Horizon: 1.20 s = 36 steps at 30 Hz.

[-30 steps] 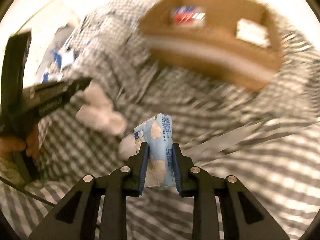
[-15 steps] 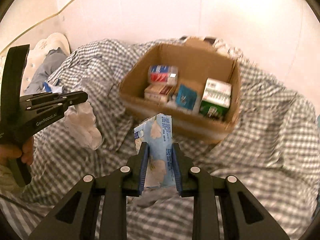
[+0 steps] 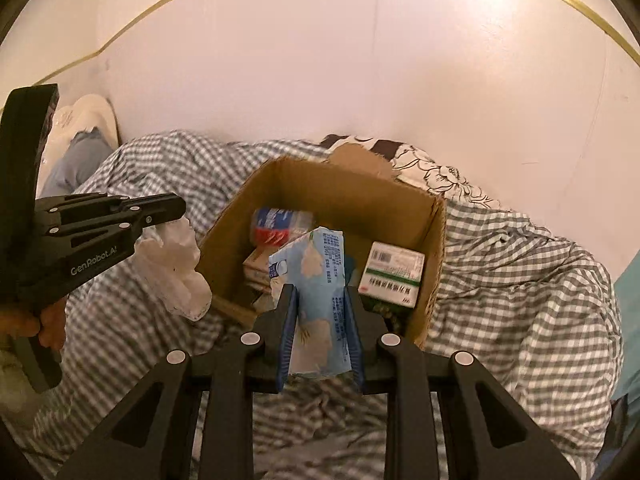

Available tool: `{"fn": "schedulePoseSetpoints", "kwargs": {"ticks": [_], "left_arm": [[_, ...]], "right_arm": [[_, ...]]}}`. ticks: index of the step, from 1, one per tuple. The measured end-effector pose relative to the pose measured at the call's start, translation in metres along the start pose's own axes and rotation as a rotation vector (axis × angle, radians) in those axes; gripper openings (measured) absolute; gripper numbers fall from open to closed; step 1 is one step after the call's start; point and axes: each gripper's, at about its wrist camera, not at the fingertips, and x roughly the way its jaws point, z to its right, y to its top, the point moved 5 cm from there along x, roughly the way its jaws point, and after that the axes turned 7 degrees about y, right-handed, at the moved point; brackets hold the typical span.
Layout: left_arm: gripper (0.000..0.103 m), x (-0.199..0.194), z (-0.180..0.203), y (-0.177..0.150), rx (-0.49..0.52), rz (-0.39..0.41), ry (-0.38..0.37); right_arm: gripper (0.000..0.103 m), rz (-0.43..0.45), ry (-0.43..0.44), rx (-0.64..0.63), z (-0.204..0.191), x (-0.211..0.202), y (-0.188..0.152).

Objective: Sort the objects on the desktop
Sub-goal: 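Carry the tissue pack and white tissue over the box and release both, then grasp the white rabbit figurine with the left gripper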

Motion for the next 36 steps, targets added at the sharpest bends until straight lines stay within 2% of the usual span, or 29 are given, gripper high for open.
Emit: {"fn": "schedulePoseSetpoints", "kwargs": {"ticks": [7,11,12,13,14,15,16,17,20,24,29,31,33,36], "left_arm": [[0.003,0.035,0.011,0.023,0.012,-0.006,-0.001],[0.003,0.059,0.016,0.023,0.030,-0.029,0.011],[0.006,0.066,0.016,0.022,0.035,-0.026,0.023],[0.014,0.074,0.017,0.020,0.049,-0.017,0.034],[0.025,0.080,0.017,0.018,0.063,-0.013,0.042],[0.061,0.087,0.016,0.014,0.079,-0.015,0.069],[0.091,0.094,0.014,0.009,0.089,-0.026,0.110],[0.094,0.096,0.012,0.005,0.093,-0.028,0.132],[0.094,0.090,0.007,-0.009,0.107,-0.028,0.161],[0.094,0.062,-0.002,-0.030,0.089,-0.023,0.190],[0.096,0.034,-0.009,-0.078,0.044,-0.087,0.203],[0.096,0.029,-0.008,-0.105,0.038,-0.143,0.165],[0.096,0.026,-0.002,-0.141,0.031,-0.245,0.086],[0.096,0.020,0.006,-0.175,0.044,-0.321,0.037]], "right_arm": [[0.023,-0.025,-0.010,0.029,0.026,0.028,0.011],[0.026,-0.034,0.007,0.061,0.042,0.047,0.012],[0.027,-0.033,-0.001,0.065,0.046,0.052,0.012],[0.030,-0.028,-0.013,0.065,0.048,0.056,0.013],[0.044,-0.017,-0.027,0.064,0.052,0.059,0.014],[0.054,0.000,-0.044,0.068,0.055,0.061,0.015],[0.071,0.015,-0.060,0.076,0.058,0.061,0.015],[0.072,0.028,-0.071,0.090,0.061,0.061,0.015],[0.072,0.020,-0.054,0.124,0.064,0.054,0.009],[0.072,-0.010,-0.062,0.151,0.063,0.036,-0.007],[0.072,-0.062,-0.010,0.206,0.044,0.012,-0.049],[0.072,-0.092,0.012,0.240,0.036,0.010,-0.070],[0.072,-0.139,0.042,0.283,0.027,0.011,-0.095],[0.072,-0.182,0.068,0.303,0.011,0.008,-0.127]]}}
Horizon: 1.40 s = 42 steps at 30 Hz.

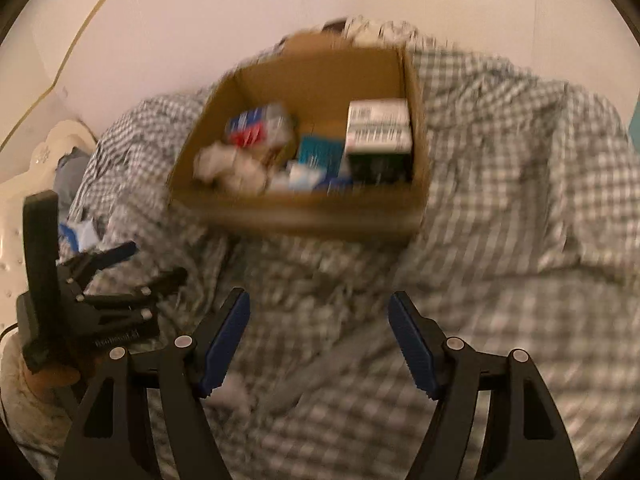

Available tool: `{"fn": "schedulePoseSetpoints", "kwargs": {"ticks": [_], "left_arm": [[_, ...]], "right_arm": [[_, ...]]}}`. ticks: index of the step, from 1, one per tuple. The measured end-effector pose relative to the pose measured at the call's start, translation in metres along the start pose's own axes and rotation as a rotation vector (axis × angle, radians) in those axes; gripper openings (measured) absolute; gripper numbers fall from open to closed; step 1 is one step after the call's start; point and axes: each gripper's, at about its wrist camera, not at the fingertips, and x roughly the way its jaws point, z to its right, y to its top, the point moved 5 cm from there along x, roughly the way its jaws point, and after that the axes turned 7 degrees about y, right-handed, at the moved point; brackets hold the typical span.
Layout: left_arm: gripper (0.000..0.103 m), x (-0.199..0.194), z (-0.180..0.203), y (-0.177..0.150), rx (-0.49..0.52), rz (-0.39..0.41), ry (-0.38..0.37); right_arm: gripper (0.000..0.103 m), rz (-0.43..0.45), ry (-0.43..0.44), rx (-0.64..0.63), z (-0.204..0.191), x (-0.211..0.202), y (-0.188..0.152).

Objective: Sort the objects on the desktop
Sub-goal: 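Grasp the white rabbit figurine with the left gripper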

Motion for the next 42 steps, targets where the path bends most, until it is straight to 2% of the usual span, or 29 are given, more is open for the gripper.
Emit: {"fn": "schedulePoseSetpoints", "kwargs": {"ticks": [4,8,12,20,23,26,29,32,34,35,36,39,42], "left_arm": [[0.096,0.006,0.011,-0.030,0.035,-0.078,0.002],[0.096,0.013,0.004,-0.037,-0.003,-0.116,0.008],[0.096,0.025,-0.001,-0.048,-0.027,-0.155,0.007],[0.096,0.034,0.020,-0.059,0.066,-0.174,-0.042],[0.095,0.044,0.035,-0.066,0.106,-0.235,-0.105],[0.088,0.058,0.050,-0.074,0.143,-0.313,-0.146],[0.087,0.078,0.059,-0.085,0.134,-0.418,-0.211],[0.088,0.091,0.066,-0.089,0.132,-0.475,-0.233],[0.084,0.093,0.072,-0.090,0.138,-0.487,-0.242],[0.076,0.092,0.073,-0.091,0.134,-0.482,-0.249],[0.062,0.089,0.071,-0.090,0.119,-0.474,-0.259],[0.059,0.083,0.065,-0.088,0.072,-0.455,-0.273],[0.059,0.064,0.050,-0.071,0.030,-0.334,-0.228]], "right_arm": [[0.072,-0.060,-0.046,-0.023,-0.004,0.008,-0.035],[0.072,-0.090,-0.058,-0.020,-0.003,0.012,-0.059],[0.072,-0.077,-0.063,-0.008,0.002,0.013,-0.062],[0.072,-0.071,-0.097,-0.028,0.002,0.012,-0.065],[0.072,-0.081,-0.103,-0.042,0.001,0.016,-0.066],[0.072,-0.086,-0.097,-0.047,0.001,0.019,-0.066],[0.072,-0.091,-0.093,-0.050,0.001,0.021,-0.066],[0.072,-0.100,-0.091,-0.060,-0.001,0.023,-0.066],[0.072,-0.106,-0.092,-0.070,-0.002,0.026,-0.065],[0.072,-0.108,-0.091,-0.073,-0.003,0.027,-0.065],[0.072,-0.110,-0.089,-0.074,-0.003,0.028,-0.065],[0.072,-0.116,-0.077,-0.066,-0.001,0.031,-0.063],[0.072,-0.133,-0.059,-0.053,0.000,0.039,-0.057]]}}
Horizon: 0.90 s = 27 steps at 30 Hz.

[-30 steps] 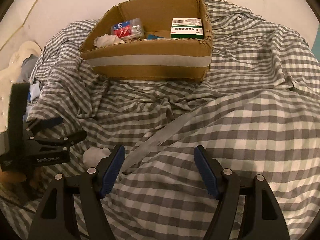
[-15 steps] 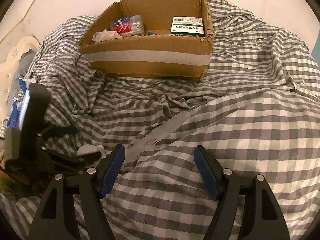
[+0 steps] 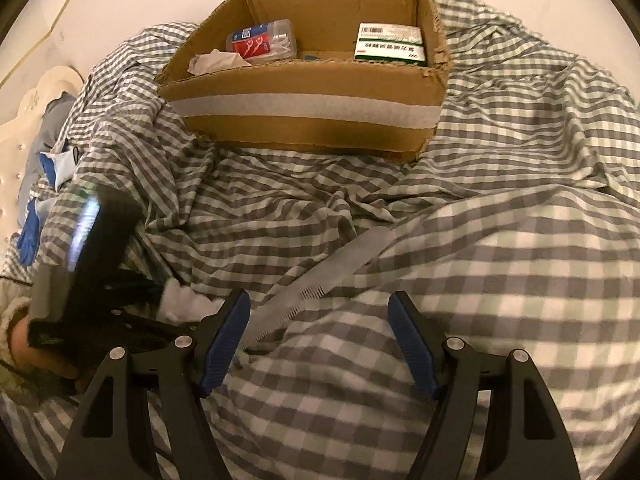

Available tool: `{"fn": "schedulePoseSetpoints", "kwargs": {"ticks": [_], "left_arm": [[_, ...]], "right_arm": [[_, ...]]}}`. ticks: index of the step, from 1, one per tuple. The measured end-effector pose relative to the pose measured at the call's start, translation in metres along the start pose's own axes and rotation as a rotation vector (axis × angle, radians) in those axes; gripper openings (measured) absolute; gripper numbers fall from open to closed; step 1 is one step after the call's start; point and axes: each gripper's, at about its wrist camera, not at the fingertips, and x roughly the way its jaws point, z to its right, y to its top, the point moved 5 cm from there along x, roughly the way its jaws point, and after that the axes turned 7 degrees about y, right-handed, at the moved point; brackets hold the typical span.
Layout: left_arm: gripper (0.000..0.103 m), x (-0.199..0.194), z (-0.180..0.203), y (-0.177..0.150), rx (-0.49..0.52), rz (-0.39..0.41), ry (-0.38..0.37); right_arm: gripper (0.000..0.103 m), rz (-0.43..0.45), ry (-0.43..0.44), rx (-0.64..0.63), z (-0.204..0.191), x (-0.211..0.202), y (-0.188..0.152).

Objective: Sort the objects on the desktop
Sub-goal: 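Grasp the thin white plastic strip with the right gripper while the left gripper holds the rabbit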

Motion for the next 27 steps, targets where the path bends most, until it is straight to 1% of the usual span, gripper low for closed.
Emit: {"fn": "schedulePoseSetpoints", "kwargs": {"ticks": [2,3,4,6,7,8,10,11,12,13,14,15,16,17,20,22,27], "left_arm": [[0.059,-0.016,-0.009,0.008,-0.035,0.076,0.028],[0.059,-0.022,-0.015,0.011,-0.055,0.107,0.049],[0.059,-0.030,-0.026,0.016,-0.094,0.147,0.078],[0.059,-0.037,-0.043,0.021,-0.165,0.192,0.096],[0.059,-0.039,-0.045,0.025,-0.184,0.203,0.099],[0.059,-0.041,-0.049,0.027,-0.202,0.216,0.097],[0.059,-0.047,-0.053,0.031,-0.207,0.231,0.100],[0.059,-0.046,-0.050,0.032,-0.196,0.230,0.108],[0.059,-0.047,-0.047,0.032,-0.186,0.232,0.118],[0.059,-0.045,-0.048,0.037,-0.173,0.233,0.125],[0.059,-0.046,-0.048,0.033,-0.164,0.232,0.128],[0.059,-0.047,-0.048,0.031,-0.163,0.234,0.130],[0.059,-0.047,-0.050,0.029,-0.165,0.236,0.127],[0.059,-0.047,-0.049,0.029,-0.165,0.234,0.128],[0.059,-0.046,-0.049,0.027,-0.162,0.233,0.135],[0.059,-0.046,-0.049,0.026,-0.156,0.235,0.140],[0.059,-0.048,-0.051,0.026,-0.162,0.239,0.133]], "right_arm": [[0.072,-0.017,0.017,0.006,0.000,0.008,0.006],[0.072,-0.040,0.030,0.016,0.000,0.016,0.009],[0.072,-0.077,0.020,0.031,0.002,0.026,0.011],[0.072,-0.138,-0.010,0.056,0.006,0.042,0.012],[0.072,-0.161,-0.023,0.070,0.010,0.049,0.013],[0.074,-0.179,-0.030,0.088,0.013,0.057,0.014],[0.073,-0.206,-0.039,0.078,0.013,0.069,0.017],[0.071,-0.211,-0.035,0.064,0.011,0.075,0.019],[0.066,-0.220,-0.024,0.055,0.008,0.081,0.021],[0.045,-0.221,0.009,0.058,0.006,0.086,0.022],[0.021,-0.230,0.064,0.067,0.003,0.090,0.022],[0.019,-0.247,0.117,0.085,0.001,0.095,0.019],[0.019,-0.253,0.127,0.088,0.000,0.098,0.017],[0.018,-0.240,0.124,0.078,-0.001,0.097,0.017],[0.014,-0.194,0.163,0.068,-0.006,0.088,0.018],[0.013,-0.179,0.174,0.063,-0.008,0.084,0.019],[0.012,-0.174,0.176,0.082,-0.010,0.082,0.019]]}}
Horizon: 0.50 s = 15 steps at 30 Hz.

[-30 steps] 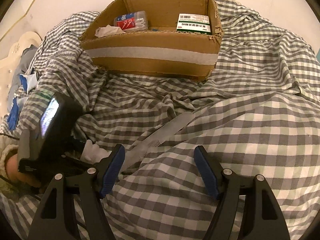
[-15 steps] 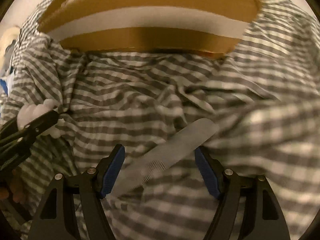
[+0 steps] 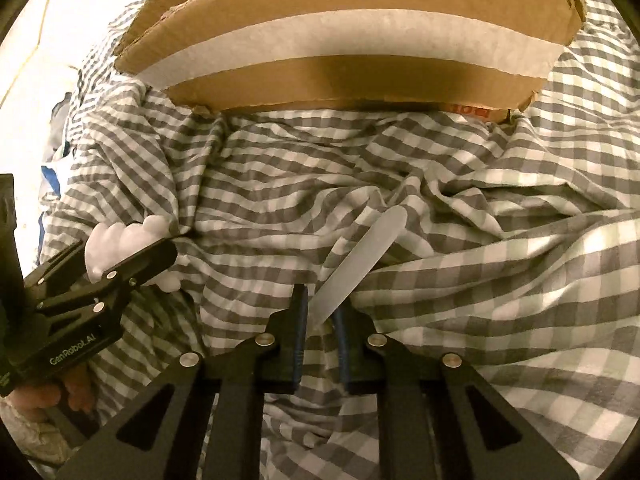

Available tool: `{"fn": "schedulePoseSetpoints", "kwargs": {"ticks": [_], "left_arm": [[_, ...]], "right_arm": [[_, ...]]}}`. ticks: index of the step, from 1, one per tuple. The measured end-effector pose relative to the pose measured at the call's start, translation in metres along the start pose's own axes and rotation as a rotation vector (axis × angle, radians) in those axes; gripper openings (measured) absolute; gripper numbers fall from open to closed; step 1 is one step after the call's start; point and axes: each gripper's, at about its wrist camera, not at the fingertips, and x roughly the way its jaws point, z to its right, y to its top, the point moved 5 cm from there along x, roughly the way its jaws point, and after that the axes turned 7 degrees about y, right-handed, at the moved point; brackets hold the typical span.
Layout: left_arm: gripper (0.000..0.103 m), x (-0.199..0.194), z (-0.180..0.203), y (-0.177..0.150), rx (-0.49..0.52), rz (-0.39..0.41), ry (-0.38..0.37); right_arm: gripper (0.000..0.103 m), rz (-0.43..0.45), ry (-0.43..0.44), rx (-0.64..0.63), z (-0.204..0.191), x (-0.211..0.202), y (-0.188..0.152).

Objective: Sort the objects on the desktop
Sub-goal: 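Grasp the thin white plastic strip with the right gripper while the left gripper holds the rabbit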

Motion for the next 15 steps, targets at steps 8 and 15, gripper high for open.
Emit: {"fn": "schedulePoseSetpoints", "kwargs": {"ticks": [8,15], "left_arm": [[0.059,-0.008,-0.003,0.002,-0.011,0.015,-0.007],[0.059,-0.027,-0.006,0.010,-0.024,0.058,-0.009]], "right_arm": [[0.005,0.135,0.007,-0.038,-0.007,-0.043,0.010],[0.004,0.213,0.019,-0.066,-0.020,-0.073,0.017]]}}
